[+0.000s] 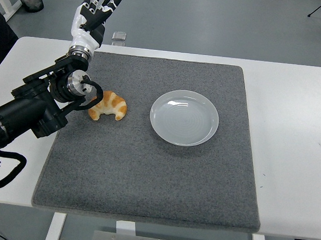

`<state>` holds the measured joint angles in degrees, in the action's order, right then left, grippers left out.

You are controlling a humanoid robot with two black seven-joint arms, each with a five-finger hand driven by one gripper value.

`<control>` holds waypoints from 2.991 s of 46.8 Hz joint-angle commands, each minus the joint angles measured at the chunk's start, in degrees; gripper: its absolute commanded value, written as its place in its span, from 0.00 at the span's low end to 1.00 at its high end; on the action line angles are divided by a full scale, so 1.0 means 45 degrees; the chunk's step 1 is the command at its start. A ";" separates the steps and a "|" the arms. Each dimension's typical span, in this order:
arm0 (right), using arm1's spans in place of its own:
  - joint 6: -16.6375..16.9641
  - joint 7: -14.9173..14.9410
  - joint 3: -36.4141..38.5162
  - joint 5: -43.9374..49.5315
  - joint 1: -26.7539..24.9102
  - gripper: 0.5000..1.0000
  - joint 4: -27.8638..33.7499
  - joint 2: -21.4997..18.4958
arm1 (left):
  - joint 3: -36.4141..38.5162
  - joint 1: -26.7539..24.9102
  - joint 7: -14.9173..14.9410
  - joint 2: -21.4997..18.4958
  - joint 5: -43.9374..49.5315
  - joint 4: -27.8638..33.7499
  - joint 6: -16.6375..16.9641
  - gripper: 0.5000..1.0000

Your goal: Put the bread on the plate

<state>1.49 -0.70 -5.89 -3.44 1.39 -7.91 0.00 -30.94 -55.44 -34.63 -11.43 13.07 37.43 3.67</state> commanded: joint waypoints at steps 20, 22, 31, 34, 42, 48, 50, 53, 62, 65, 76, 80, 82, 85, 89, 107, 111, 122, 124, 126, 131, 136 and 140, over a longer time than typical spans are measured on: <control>0.0000 0.0000 0.0000 0.0003 0.0004 0.90 -0.0019 0.0000 | 0.0039 -0.0102 -0.0079 -0.0429 -0.0014 -0.0213 -0.0191 0.99; 0.0000 0.0000 0.0000 0.0003 -0.0015 0.90 0.0001 0.0000 | 0.0058 -0.0122 -0.0078 -0.0488 -0.0033 -0.0233 -0.0191 0.99; 0.0000 0.0000 0.0000 0.0003 0.0005 0.90 0.0001 0.0000 | 0.0098 0.0015 -0.0078 -0.0547 -0.0131 -0.0389 -0.0405 0.99; 0.0000 0.0000 0.0000 0.0003 0.0005 0.90 -0.0019 0.0000 | 0.0117 0.0015 -0.0059 -0.0547 -0.0170 -0.0330 -0.0756 0.98; 0.0000 0.0000 0.0000 0.0003 -0.0015 0.90 0.0001 0.0000 | 0.1424 -0.0103 0.0019 -0.0820 -0.1398 -0.0252 -0.0796 0.98; 0.0000 0.0000 0.0000 0.0003 -0.0015 0.90 0.0001 0.0000 | 0.2576 -0.0200 0.0019 -0.0879 -0.2785 -0.0077 -0.0679 0.96; 0.0000 0.0000 0.0000 0.0003 0.0005 0.90 0.0001 0.0000 | 0.3064 -0.0278 0.0039 -0.1015 -0.3098 0.0001 -0.0543 0.95; 0.0000 0.0000 0.0000 0.0003 0.0005 0.90 0.0001 0.0000 | 0.4039 -0.0551 0.0058 -0.1269 -0.3353 0.0138 -0.0328 0.95; 0.0000 0.0000 0.0000 -0.0016 -0.0015 0.90 0.0001 0.0000 | 0.8005 -0.1957 0.0117 -0.2284 -0.3354 0.1348 -0.0171 0.89; 0.0000 0.0000 0.0000 -0.0016 -0.0015 0.90 0.0001 0.0000 | 0.8806 -0.2270 0.0117 -0.2694 -0.3373 0.1914 -0.0015 0.89; 0.0000 0.0000 0.0000 -0.0016 -0.0015 0.90 0.0001 0.0000 | 1.0976 -0.3169 0.0097 -0.4159 -0.5089 0.3673 0.0024 0.91; 0.0000 0.0000 0.0000 0.0003 -0.0015 0.90 0.0001 0.0000 | 1.1055 -0.3149 0.0117 -0.4647 -0.6689 0.3986 0.0044 0.92; 0.0000 0.0000 0.0000 0.0003 0.0005 0.90 0.0001 0.0000 | 1.1074 -0.3149 0.0117 -0.4862 -0.7432 0.4064 0.0044 0.92; 0.0000 0.0000 0.0000 0.0003 0.0005 0.90 -0.0019 0.0000 | 1.1074 -0.3149 0.0117 -0.5155 -0.8429 0.4259 0.0044 0.93; 0.0000 0.0000 0.0000 0.0003 0.0004 0.90 0.0001 0.0000 | 1.1074 -0.3169 0.0097 -0.5643 -1.0010 0.4474 0.0063 0.95; 0.0000 0.0000 0.0000 -0.0016 -0.0015 0.90 -0.0019 0.0000 | 1.1970 -0.3949 0.0097 -0.6308 -1.2670 0.4806 0.0239 0.95; 0.0000 0.0000 0.0000 0.0003 -0.0015 0.91 0.0001 0.0000 | 1.2538 -0.4360 0.0117 -0.6347 -1.2670 0.5099 0.0220 0.95; 0.0000 0.0000 0.0000 -0.0016 0.0005 0.90 0.0001 0.0000 | 1.2968 -0.5082 0.0117 -0.6523 -1.2670 0.5295 -0.0718 0.95; 0.0000 0.0000 0.0000 -0.0016 -0.0015 0.90 -0.0019 0.0000 | 1.3143 -0.5278 0.0117 -0.6543 -1.2670 0.5295 -0.0796 0.95; 0.0000 0.0000 0.0000 0.0003 0.0005 0.90 0.0001 0.0000 | 1.3261 -0.5395 0.0117 -0.6562 -1.2651 0.5275 -0.0835 0.95; 0.0000 0.0000 0.0000 0.0003 -0.0015 0.91 0.0001 0.0000 | 1.3320 -0.5474 0.0117 -0.6562 -1.2651 0.5237 -0.1322 0.95; 0.0000 0.0000 0.0000 0.0003 0.0005 0.91 -0.0019 0.0000 | 1.3320 -0.5474 0.0117 -0.6562 -1.2670 0.4924 -0.1674 0.96; 0.0000 0.0000 0.0000 0.0003 -0.0015 0.91 0.0001 0.0000 | 1.3359 -0.5454 0.0117 -0.6543 -1.2670 0.4865 -0.1986 0.96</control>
<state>1.49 -0.70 -5.89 -3.46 1.37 -7.96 0.00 29.06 -80.05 -34.10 -40.94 -43.89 59.47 -4.22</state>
